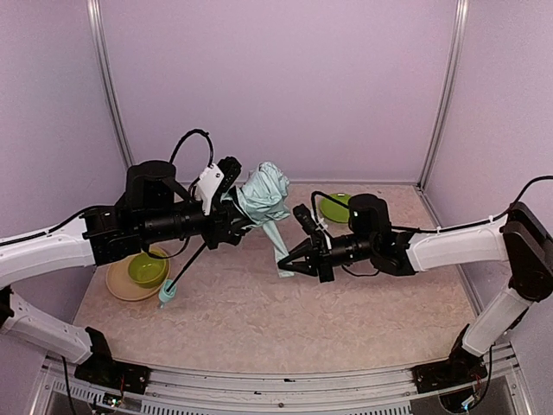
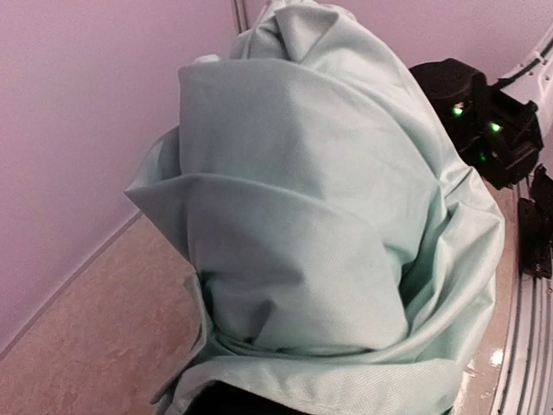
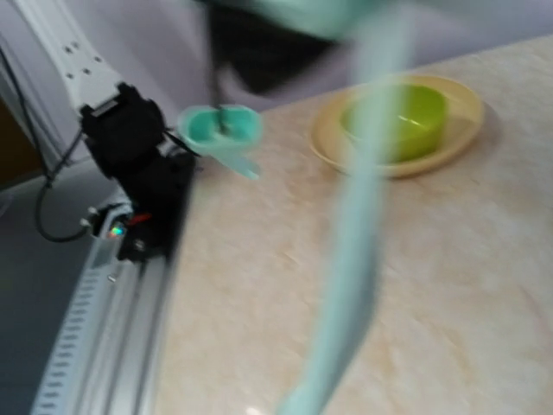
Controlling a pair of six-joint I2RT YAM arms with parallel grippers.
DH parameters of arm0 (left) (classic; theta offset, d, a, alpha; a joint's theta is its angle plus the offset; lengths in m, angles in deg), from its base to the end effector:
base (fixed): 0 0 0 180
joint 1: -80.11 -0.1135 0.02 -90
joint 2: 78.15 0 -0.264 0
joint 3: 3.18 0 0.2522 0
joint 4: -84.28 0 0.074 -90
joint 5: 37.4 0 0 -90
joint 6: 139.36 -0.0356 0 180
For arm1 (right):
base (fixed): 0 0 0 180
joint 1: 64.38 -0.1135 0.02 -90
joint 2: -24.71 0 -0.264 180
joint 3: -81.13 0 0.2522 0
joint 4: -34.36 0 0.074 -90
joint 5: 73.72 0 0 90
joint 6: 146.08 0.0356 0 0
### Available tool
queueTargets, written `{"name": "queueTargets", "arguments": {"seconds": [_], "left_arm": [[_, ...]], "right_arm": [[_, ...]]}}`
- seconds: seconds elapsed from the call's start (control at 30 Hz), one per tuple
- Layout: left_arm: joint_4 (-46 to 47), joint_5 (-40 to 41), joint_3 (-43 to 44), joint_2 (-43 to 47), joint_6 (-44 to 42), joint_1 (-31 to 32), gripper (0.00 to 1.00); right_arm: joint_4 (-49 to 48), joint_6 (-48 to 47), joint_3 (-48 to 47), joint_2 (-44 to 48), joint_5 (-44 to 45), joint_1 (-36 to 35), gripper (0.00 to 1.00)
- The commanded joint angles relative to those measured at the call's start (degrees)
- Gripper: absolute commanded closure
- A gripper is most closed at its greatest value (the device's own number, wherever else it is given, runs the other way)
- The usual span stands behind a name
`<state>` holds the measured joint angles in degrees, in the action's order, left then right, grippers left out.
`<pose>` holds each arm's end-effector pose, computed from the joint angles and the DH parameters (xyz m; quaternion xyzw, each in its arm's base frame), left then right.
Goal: Put away the umbrella
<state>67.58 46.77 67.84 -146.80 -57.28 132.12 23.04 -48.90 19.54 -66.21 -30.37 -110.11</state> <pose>0.1707 -0.2244 0.3427 0.4210 0.6677 -0.2672 0.5527 0.2172 0.2599 0.2235 -0.4649 0.6245 0.5272 0.3405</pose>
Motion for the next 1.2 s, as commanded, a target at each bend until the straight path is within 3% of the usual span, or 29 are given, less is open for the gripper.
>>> {"name": "queueTargets", "arguments": {"seconds": [0.0, 0.1, 0.27, 0.43, 0.63, 0.77, 0.97, 1.17], "left_arm": [[15.39, 20.73, 6.15, -1.94, -1.29, -2.27, 1.00], [9.37, 28.63, 8.45, -7.00, -5.44, -2.72, 1.00], [5.37, 36.73, 4.22, -11.53, -10.28, -2.84, 1.00], [1.91, 34.06, -0.15, -14.19, -11.91, -0.80, 1.00], [-1.78, 31.14, -4.54, -18.86, -14.98, 7.19, 1.00], [-0.87, 29.17, -8.01, -20.56, -15.96, 12.17, 1.00], [-0.49, 24.00, -10.63, -20.33, -19.93, 16.98, 1.00], [-8.02, 12.69, -6.81, -23.83, -24.13, 18.30, 1.00]], "right_arm": [[5.79, 4.02, -1.55, -2.96, -4.22, -5.51, 1.00], [4.61, 6.33, -4.42, -2.18, -9.20, -8.33, 1.00], [-5.07, 14.45, -5.04, 4.34, -14.62, -8.74, 1.00], [-18.78, 26.22, -5.57, 7.19, -13.65, -7.18, 1.00], [-35.23, 42.20, -3.54, 6.48, -5.23, -1.35, 1.00], [-31.34, 42.94, -1.93, 7.38, 2.72, 1.27, 1.00], [-25.29, 43.93, -1.31, 6.04, 7.85, 2.43, 1.00], [-18.97, 43.38, -7.04, 3.74, 4.47, 1.05, 1.00]]}}
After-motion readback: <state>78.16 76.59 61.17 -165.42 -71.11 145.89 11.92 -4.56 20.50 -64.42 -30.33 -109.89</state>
